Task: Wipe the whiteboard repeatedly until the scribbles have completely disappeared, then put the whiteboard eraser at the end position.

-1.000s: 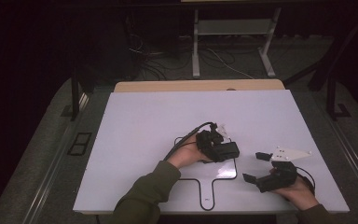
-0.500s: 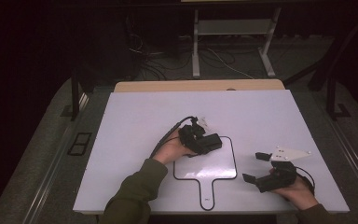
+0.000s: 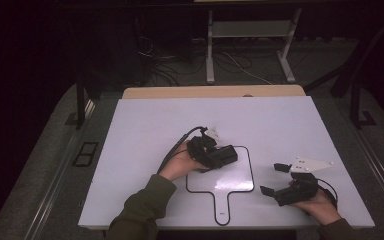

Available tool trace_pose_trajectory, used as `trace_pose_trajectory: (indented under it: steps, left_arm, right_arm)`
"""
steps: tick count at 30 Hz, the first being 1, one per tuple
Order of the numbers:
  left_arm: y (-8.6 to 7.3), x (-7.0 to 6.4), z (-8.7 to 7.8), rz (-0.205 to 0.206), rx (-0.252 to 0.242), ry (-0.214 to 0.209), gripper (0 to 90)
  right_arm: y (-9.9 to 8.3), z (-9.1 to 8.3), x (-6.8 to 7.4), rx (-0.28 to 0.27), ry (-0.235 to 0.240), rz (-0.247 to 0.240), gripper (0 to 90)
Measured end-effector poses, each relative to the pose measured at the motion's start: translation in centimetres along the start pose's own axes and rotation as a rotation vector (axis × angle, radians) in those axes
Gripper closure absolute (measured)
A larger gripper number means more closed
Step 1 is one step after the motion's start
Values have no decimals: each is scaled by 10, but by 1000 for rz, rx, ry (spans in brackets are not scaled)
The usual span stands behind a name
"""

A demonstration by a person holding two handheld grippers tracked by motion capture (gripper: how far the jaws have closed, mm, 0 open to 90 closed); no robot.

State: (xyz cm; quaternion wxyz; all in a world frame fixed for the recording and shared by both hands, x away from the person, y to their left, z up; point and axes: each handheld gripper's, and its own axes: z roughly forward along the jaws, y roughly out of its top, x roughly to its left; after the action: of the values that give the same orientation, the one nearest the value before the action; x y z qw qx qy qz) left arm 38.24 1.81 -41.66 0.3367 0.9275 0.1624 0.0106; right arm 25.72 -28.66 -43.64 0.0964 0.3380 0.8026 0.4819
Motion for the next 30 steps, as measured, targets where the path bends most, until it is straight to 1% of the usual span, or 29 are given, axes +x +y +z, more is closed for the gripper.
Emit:
trace_pose_trajectory:
  steps: [1, 2, 5, 6, 7, 10, 12, 14, 15, 17, 19, 21, 23, 24, 25, 26, 27, 29, 30]
  left_arm:
    - [0, 2, -2, -2, -1, 2, 394]
    - [0, 2, -3, -16, -7, 2, 394]
    - [3, 8, -6, -24, -14, 18, 394]
    - [5, 12, -6, -21, -20, 25, 394]
    - [6, 14, -7, -24, -16, 29, 394]
    - [11, 26, -6, -37, -22, 52, 394]
    - [14, 33, -6, -47, -25, 56, 394]
    - [17, 42, -5, -52, -34, 71, 394]
    - [19, 45, -5, -63, -36, 74, 394]
    - [22, 53, -4, -67, -38, 83, 393]
    - [26, 60, -3, -71, -38, 89, 393]
    - [30, 68, -2, -63, -26, 99, 393]
    - [33, 74, 0, -69, -26, 108, 393]
    - [35, 79, 1, -59, -18, 109, 393]
    - [36, 81, 3, -76, -30, 111, 394]
    - [37, 84, 5, -83, -35, 115, 393]
    - [38, 88, 7, -90, -38, 116, 393]
    - [40, 94, 12, -89, -31, 117, 393]
    - [42, 98, 15, -99, -34, 120, 393]
  right_arm:
    - [0, 0, 0, 0, 0, 1, 0]
    - [0, 0, 0, 0, 1, 1, 0]
    - [0, 1, 0, 1, 2, 1, 0]
    - [0, 1, 0, 3, 0, 1, 0]
    - [0, 1, 0, 3, 0, 2, 0]
    - [0, 1, 0, 2, 0, 4, 0]
    - [0, 1, -1, 3, 0, 2, 0]
    - [0, 2, -1, 4, 1, 1, 0]
    - [0, 2, 0, 4, 1, 1, 0]
    - [0, 3, 0, 5, 4, 0, 0]
    - [0, 3, 0, 1, 6, -2, 0]
    - [0, 4, -1, 8, 7, -5, 0]
    - [0, 4, -1, 5, 11, 6, 0]
    - [0, 4, -1, 9, 11, 3, 0]
    - [-1, 4, -1, 10, 11, -1, 0]
    - [-1, 3, -1, 9, 11, 1, 0]
    - [0, 3, 0, 5, 11, 0, 0]
    - [0, 2, 0, 3, 10, -1, 0]
    - [0, 2, -1, 3, 10, 1, 0]
